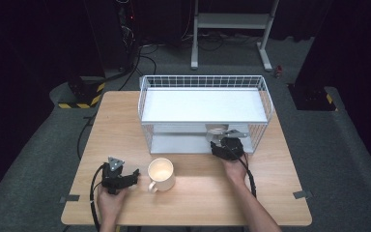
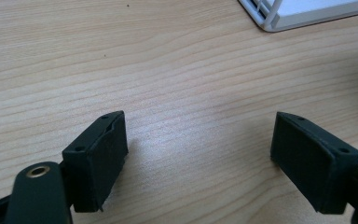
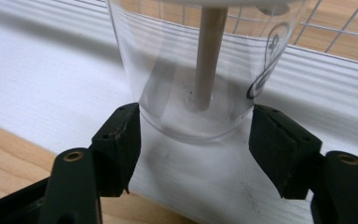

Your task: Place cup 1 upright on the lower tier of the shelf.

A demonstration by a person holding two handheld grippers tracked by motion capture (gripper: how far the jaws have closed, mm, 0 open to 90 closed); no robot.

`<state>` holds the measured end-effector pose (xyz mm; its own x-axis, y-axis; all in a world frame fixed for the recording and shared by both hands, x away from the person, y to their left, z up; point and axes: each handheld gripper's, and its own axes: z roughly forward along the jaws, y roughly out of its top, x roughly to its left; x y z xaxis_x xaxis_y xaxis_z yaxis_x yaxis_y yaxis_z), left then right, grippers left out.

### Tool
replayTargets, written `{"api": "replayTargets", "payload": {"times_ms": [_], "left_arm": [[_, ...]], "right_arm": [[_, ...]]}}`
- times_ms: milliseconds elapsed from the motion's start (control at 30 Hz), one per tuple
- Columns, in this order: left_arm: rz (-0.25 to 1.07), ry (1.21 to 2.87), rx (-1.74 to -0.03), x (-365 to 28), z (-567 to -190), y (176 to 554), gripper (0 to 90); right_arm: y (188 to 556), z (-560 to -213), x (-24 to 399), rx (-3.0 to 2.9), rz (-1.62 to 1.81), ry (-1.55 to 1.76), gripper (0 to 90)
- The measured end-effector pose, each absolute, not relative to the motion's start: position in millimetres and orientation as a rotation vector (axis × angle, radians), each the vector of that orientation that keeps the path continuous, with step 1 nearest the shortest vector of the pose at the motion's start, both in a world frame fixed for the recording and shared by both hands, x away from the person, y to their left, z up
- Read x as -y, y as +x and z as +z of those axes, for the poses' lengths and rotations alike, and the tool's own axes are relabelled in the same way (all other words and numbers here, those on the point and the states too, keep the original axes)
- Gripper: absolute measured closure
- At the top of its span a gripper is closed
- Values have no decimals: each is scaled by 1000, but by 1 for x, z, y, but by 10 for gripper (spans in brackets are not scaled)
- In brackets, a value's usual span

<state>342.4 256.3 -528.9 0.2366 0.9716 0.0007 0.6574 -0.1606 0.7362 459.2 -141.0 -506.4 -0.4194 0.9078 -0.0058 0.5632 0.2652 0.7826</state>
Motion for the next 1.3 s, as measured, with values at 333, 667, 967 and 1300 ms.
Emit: {"api": "replayTargets", "payload": {"times_ms": [333,667,967,1300], "left_arm": [[656,1895,-1489,-256,-529,342,187],[655,1896,-1490,-256,-529,342,187],[657,1895,-1490,-256,-529,342,187],[658,1895,-1490,-256,-529,342,187]], "right_arm": [[466,-508,142,-2046,990,1344,458],[474,-505,140,-2013,965,1365,540],[469,-500,150,-2021,1024,1357,471],[451,-490,163,-2024,1095,1331,402]]}}
